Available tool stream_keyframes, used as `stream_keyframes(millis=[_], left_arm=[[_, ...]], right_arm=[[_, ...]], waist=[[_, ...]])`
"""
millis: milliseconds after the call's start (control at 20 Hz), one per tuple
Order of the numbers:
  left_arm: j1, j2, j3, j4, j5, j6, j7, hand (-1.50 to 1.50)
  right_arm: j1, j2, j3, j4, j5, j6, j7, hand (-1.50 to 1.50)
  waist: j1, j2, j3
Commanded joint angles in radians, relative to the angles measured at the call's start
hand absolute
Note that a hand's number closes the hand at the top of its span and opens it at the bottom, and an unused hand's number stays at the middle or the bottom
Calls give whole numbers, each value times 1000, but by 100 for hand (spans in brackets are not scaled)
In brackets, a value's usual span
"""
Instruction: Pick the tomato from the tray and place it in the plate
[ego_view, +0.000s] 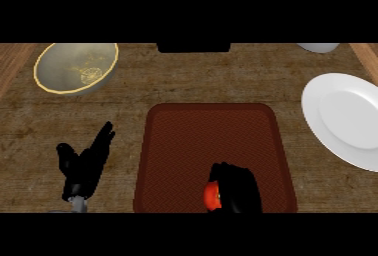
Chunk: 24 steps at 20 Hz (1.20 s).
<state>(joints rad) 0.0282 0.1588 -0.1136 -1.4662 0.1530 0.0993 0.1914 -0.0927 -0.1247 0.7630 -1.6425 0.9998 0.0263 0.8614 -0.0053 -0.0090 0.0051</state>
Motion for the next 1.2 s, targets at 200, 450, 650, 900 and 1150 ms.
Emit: stream_keyframes(millis=[200, 450, 650, 900, 1150], left_arm=[[22, -20, -7, 44, -15, -2, -21, 0], [11, -14, 9, 33, 0, -5, 10, 0], [22, -32, -9, 18, -12, 3, 11, 0], [-1, -67, -28, 49, -37, 21, 3, 0], [19, -14, 0, -21, -6, -29, 31, 0]], right_arm=[[211, -233, 62, -351, 77, -201, -175, 150], [240, -248, 25, -476, 183, -383, -213, 150], [349, -305, -78, -596, 130, -495, -219, 150], [380, -296, -240, -584, -20, -623, -240, 150], [333, -340, -424, -508, -359, -735, -364, 150]], waist=[[-17, 3, -5], [-17, 3, -5], [-17, 5, -4], [-10, 10, -4], [9, 10, -2]])
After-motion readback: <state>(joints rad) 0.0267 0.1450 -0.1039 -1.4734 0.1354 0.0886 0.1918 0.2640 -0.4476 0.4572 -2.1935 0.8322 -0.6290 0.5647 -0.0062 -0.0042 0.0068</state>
